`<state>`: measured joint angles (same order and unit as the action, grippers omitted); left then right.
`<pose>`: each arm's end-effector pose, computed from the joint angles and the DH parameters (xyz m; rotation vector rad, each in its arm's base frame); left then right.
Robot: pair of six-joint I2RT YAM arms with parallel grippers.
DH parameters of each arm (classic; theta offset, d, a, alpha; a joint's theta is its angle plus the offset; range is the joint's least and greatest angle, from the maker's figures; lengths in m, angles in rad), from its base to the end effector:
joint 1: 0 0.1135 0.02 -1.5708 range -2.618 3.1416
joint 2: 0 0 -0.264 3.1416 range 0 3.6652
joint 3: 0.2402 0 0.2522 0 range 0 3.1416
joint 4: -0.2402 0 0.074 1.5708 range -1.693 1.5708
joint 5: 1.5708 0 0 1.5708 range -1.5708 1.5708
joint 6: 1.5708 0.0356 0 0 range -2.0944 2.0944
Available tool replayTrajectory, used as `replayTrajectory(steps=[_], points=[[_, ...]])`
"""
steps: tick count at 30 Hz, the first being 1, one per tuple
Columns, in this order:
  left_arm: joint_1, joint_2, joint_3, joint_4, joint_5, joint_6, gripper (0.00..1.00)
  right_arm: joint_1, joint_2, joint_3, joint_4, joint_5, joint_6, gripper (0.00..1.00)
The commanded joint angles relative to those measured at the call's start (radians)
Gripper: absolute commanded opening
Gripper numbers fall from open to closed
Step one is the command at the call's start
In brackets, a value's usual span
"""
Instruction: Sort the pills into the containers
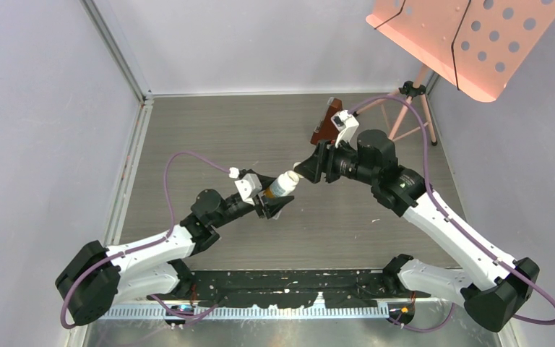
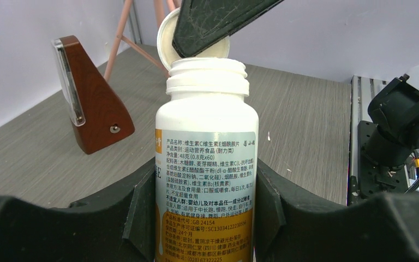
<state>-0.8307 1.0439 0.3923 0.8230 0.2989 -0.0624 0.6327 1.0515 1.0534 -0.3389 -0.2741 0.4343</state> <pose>0.1439 -0.1731 0.2593 0.7850 1.2488 -0.9421 0.1846 0.1473 0.3674 -0.3947 1.9805 0.9636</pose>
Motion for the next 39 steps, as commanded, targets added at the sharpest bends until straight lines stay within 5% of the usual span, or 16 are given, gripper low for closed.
replayTrajectory(steps=[1, 4, 8, 10, 15, 16, 17, 28, 32, 39], points=[[0.004, -0.019, 0.016, 0.11, -0.011, 0.016, 0.0, -0.004, -0.038, -0.045, 0.163, -0.052, 0.171, 0.63], [0.004, -0.022, 0.014, 0.119, -0.017, 0.014, 0.0, -0.004, -0.048, -0.07, 0.208, -0.044, 0.231, 0.54], [0.004, -0.022, 0.005, 0.147, -0.035, -0.009, 0.05, -0.004, -0.045, -0.082, 0.243, -0.061, 0.24, 0.27], [0.004, -0.023, 0.001, 0.156, -0.047, -0.024, 0.19, -0.005, -0.039, -0.076, 0.238, -0.057, 0.237, 0.09], [0.004, -0.043, -0.024, 0.161, -0.147, -0.057, 0.71, -0.004, -0.054, -0.055, 0.248, -0.057, 0.194, 0.05], [0.004, -0.047, -0.03, 0.161, -0.179, -0.057, 0.95, -0.004, -0.053, -0.044, 0.248, -0.07, 0.188, 0.05], [0.004, -0.054, -0.035, 0.158, -0.207, -0.049, 0.99, -0.003, -0.052, -0.037, 0.248, -0.078, 0.176, 0.06], [0.004, -0.213, -0.048, -0.042, -0.363, 0.047, 0.99, -0.018, -0.042, 0.05, 0.178, -0.08, 0.113, 0.06], [0.015, -0.27, 0.029, -0.274, -0.206, 0.119, 0.99, -0.019, -0.04, 0.095, 0.132, -0.087, 0.123, 0.05], [0.022, -0.214, 0.139, -0.337, 0.064, 0.094, 0.96, -0.019, -0.039, 0.146, 0.106, -0.17, 0.151, 0.06]])
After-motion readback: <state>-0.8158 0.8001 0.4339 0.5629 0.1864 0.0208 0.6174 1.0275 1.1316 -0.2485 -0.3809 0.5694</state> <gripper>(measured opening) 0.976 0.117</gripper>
